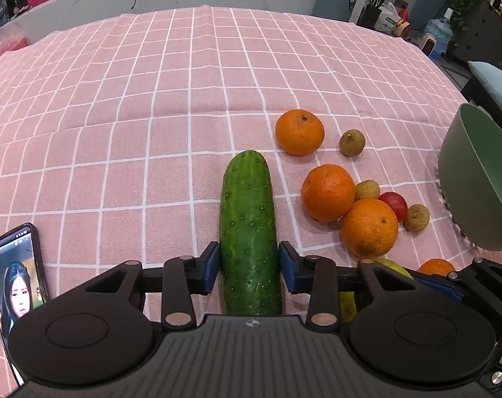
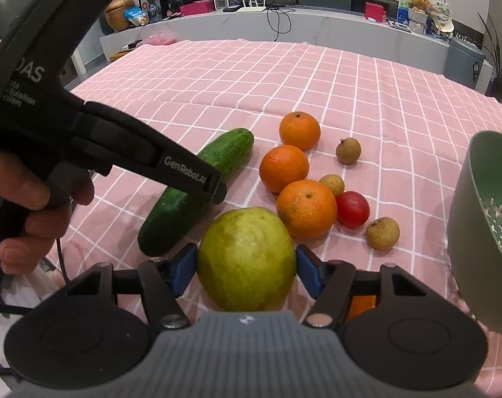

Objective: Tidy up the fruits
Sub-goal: 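Close the left gripper on the cucumber while the right gripper grasps the pear, then lift the cucumber with the left gripper while the right gripper carries the pear to the colander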

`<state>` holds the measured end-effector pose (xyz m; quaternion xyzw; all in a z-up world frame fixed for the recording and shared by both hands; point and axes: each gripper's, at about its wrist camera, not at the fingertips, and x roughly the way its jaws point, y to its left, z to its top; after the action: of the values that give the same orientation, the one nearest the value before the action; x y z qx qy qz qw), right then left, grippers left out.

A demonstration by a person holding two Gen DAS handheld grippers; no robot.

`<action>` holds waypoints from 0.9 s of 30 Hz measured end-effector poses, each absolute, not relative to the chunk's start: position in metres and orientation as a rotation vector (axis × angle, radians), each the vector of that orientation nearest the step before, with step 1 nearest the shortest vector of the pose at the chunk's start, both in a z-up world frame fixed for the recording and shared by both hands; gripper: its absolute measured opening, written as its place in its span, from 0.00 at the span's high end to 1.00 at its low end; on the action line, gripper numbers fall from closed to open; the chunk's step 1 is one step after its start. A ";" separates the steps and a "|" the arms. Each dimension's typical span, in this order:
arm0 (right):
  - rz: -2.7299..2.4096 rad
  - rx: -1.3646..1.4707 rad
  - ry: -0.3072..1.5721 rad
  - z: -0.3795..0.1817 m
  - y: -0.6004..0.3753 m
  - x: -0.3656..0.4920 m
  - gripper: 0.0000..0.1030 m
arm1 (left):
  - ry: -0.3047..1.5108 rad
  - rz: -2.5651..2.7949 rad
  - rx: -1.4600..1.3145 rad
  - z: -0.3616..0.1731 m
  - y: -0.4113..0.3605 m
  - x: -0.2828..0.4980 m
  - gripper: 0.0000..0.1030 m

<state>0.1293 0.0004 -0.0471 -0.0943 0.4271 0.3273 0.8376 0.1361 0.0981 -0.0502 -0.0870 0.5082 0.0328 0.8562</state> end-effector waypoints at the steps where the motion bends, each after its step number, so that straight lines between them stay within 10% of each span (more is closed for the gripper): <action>1: 0.693 -0.197 0.903 -0.047 0.000 0.128 0.41 | 1.066 0.072 -0.177 -0.050 0.097 0.135 0.59; 27: 0.581 -0.109 0.733 0.038 -0.098 0.142 0.41 | 0.774 -0.020 -0.149 0.059 0.030 0.124 0.60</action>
<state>0.1420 -0.0982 0.0380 -0.0525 0.3533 0.2799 0.8911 0.1242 0.0303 0.0590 -0.0727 0.3771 -0.0099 0.9233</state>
